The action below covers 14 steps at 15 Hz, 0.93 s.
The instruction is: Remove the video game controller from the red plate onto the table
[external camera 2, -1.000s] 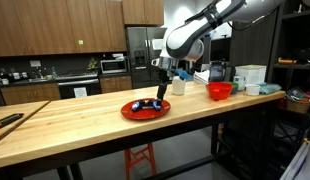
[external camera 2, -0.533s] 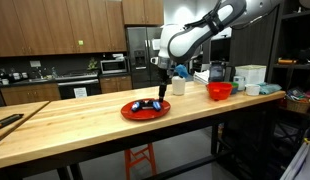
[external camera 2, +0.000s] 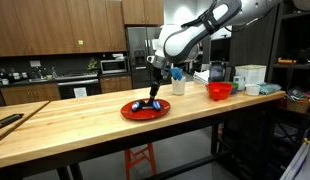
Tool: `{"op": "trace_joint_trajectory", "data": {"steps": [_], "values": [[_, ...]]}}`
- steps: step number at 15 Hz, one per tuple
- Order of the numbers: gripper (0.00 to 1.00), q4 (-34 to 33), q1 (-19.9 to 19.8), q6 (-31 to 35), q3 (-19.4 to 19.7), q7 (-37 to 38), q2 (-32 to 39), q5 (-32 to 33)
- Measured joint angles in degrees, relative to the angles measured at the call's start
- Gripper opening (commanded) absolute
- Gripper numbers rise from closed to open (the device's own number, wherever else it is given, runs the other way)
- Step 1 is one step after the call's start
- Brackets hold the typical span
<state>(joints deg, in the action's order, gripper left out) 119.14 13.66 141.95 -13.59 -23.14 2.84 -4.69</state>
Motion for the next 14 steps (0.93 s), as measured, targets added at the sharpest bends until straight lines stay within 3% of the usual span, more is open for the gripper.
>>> {"op": "trace_joint_trajectory", "data": {"steps": [8,14], "values": [[1.00,-1.9,0.7,7.1,-2.5,-3.9,4.0,-1.6],[1.00,-2.5,-0.8,7.3,-1.6,-5.2,4.6,7.8]]}}
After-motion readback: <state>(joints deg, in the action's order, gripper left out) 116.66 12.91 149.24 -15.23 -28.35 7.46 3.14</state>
